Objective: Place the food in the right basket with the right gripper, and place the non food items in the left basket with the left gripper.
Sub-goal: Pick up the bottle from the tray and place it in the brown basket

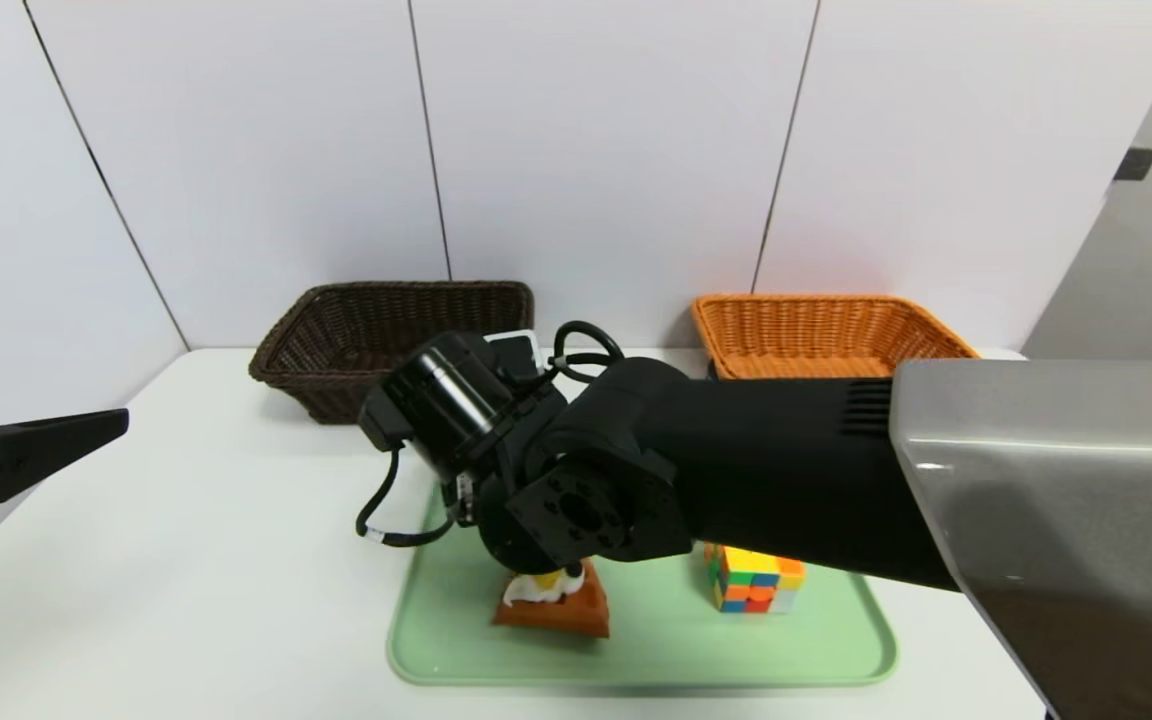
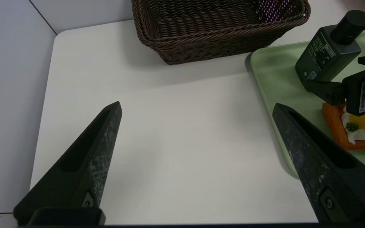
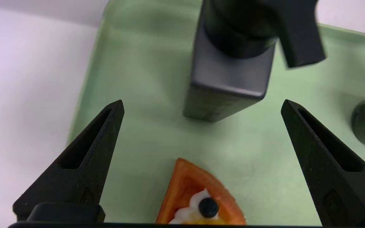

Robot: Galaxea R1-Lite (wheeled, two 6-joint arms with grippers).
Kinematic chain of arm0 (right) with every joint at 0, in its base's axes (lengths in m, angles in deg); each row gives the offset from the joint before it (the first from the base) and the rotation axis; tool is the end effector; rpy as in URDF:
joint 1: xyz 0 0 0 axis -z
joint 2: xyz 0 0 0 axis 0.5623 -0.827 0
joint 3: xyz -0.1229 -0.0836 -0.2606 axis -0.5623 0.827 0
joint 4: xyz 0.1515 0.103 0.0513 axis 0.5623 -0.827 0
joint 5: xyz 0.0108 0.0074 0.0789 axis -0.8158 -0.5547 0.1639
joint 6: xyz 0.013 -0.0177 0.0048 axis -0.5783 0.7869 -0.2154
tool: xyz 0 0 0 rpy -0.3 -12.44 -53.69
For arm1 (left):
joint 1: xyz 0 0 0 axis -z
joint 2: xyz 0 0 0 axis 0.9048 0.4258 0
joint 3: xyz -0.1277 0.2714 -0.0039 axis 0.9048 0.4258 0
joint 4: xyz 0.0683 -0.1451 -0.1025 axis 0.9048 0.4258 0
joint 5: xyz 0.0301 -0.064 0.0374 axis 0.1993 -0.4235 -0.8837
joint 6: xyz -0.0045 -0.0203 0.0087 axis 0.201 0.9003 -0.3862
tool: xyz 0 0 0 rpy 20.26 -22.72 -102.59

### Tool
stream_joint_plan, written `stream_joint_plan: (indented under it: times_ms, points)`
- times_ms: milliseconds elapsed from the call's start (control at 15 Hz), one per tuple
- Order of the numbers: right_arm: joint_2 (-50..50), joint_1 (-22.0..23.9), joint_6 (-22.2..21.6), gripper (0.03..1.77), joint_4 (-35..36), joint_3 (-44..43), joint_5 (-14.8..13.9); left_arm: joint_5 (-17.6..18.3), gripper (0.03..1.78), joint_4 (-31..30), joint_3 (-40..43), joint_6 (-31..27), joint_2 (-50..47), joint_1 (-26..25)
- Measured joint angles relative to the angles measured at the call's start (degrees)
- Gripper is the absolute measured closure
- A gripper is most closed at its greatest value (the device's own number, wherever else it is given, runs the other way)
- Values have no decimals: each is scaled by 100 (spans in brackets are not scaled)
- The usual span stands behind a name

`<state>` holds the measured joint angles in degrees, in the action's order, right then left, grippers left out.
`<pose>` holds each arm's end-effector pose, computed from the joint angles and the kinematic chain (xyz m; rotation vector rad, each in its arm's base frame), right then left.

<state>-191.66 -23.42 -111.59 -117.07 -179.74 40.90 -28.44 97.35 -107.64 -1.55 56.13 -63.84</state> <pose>0.2539 0.3756 0.1642 -0.1021 0.6397 0.1767 0.1070 -0.0041 0.2770 0.0752 0.3071 -0.1340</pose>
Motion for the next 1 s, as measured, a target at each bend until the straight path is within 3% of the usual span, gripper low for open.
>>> stream_joint_plan:
  times_ms: [1000]
  points:
    - [-256,262,317,9,488,2,-41,-5,12,-9,-11,0,85,40]
